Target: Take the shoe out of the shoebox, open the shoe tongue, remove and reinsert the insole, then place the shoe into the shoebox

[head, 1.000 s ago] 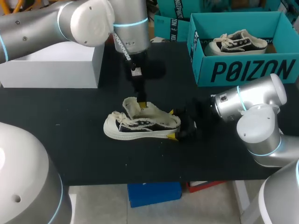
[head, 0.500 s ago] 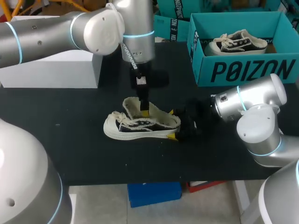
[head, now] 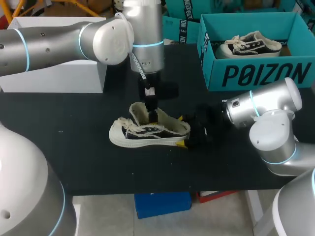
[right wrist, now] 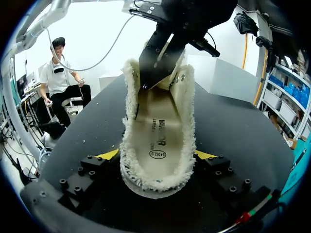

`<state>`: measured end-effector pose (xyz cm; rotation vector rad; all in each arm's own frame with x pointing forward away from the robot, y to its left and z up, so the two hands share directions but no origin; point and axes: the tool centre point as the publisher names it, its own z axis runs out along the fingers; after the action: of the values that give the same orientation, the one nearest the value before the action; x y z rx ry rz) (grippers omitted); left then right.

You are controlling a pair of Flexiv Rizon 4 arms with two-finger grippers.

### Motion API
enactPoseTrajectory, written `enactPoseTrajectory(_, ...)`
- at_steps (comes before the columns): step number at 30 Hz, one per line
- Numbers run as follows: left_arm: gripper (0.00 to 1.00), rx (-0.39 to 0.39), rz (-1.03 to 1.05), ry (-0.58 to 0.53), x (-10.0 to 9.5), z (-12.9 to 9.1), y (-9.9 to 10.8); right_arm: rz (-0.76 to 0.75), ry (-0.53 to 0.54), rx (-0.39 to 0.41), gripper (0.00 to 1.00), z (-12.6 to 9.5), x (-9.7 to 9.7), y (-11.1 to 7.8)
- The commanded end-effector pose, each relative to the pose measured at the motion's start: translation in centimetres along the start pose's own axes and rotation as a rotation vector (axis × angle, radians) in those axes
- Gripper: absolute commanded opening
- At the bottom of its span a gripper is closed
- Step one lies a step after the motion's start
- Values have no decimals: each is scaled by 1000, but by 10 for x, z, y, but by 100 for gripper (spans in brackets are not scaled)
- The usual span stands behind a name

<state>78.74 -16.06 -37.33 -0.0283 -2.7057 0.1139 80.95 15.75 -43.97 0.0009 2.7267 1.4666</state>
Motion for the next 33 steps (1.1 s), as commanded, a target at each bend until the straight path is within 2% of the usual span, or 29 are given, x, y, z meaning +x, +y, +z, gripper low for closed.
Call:
enactPoseTrajectory(1, 0, 4, -6, 4, -3, 13, 1, 1, -1, 1, 0, 2, 0, -4)
enactPoseTrajectory(17, 0, -12, -19, 2, 2, 43, 0, 1, -1, 1, 0, 2, 0, -4)
enactPoseTrajectory(33, 0, -13, -49, -64, -1, 56, 1, 1, -1, 1, 0, 2, 0, -4)
